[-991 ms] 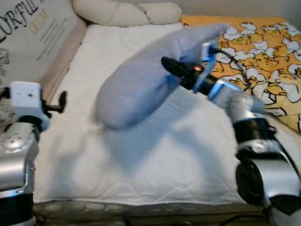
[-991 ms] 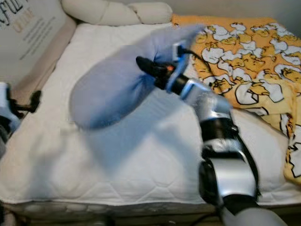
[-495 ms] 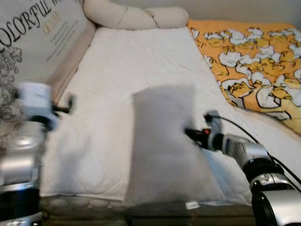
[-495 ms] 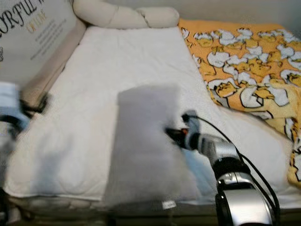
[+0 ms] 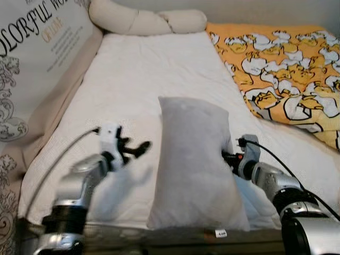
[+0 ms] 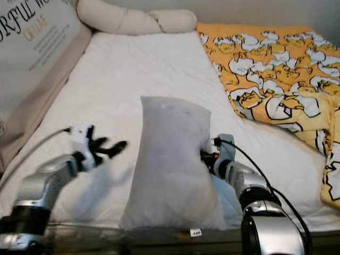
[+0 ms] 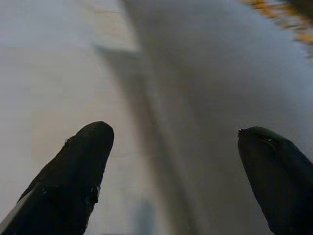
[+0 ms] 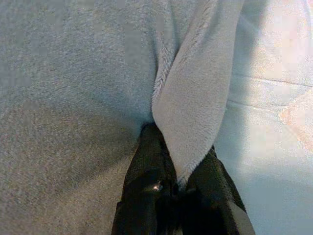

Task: Clean up the room

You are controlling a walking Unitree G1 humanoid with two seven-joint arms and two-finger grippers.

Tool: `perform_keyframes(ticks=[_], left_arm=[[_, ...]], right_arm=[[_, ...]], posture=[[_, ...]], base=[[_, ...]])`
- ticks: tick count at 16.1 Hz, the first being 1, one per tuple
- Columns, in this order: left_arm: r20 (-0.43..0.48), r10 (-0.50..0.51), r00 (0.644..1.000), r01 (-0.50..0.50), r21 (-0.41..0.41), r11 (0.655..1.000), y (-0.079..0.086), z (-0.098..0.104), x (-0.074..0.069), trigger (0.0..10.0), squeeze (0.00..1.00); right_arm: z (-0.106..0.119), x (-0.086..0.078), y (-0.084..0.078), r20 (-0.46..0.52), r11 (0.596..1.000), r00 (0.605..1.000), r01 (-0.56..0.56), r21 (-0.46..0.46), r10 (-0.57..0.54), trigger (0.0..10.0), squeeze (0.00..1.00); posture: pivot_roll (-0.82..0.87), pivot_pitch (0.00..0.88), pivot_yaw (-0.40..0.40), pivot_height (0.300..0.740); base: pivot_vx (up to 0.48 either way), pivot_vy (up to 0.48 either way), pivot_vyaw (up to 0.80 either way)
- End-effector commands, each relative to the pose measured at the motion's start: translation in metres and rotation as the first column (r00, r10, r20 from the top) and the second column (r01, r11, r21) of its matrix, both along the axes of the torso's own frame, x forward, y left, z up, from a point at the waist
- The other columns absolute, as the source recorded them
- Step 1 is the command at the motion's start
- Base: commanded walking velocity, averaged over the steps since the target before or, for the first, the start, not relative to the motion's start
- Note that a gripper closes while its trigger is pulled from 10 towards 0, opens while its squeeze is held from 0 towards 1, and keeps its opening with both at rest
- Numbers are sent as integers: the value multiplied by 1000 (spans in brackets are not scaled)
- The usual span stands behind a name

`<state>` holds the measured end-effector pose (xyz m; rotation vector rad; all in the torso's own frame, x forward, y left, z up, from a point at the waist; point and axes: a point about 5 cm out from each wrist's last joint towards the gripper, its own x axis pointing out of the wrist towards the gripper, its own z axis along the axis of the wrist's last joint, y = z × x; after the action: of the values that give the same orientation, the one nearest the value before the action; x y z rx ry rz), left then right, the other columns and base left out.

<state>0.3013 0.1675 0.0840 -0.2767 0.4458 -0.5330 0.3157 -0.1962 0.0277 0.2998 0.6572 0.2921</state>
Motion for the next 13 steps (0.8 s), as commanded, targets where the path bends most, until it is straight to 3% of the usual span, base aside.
perform_keyframes(ticks=[1,3,6,9,13], left_arm=[[-21,-41,999,38,-100,994,-4,1,0,10000,1000],[-76,-71,995,48,-267,962,-17,-6,-1,10000,1000],[-143,-171,975,116,-329,937,-38,-23,-6,10000,1000],[-172,-179,969,78,-475,877,-55,-24,1,10000,1000],[-139,-239,961,137,-510,849,-73,-19,5,10000,1000]], right_arm=[[0,0,-2,2,999,1000,29,16,-29,0,0],[0,1,-2,4,994,997,78,75,-78,0,0],[1,1,-1,9,991,997,80,110,-82,0,0],[7,5,7,37,989,999,20,146,-26,0,0],[17,11,16,97,984,994,-60,170,44,0,0]], posture=[[10,0,26,740],[-1,0,30,740],[-22,0,32,740],[-36,0,27,740],[-47,0,26,740]], base=[[0,0,0],[0,0,0],[0,0,0],[0,0,0],[0,0,0]])
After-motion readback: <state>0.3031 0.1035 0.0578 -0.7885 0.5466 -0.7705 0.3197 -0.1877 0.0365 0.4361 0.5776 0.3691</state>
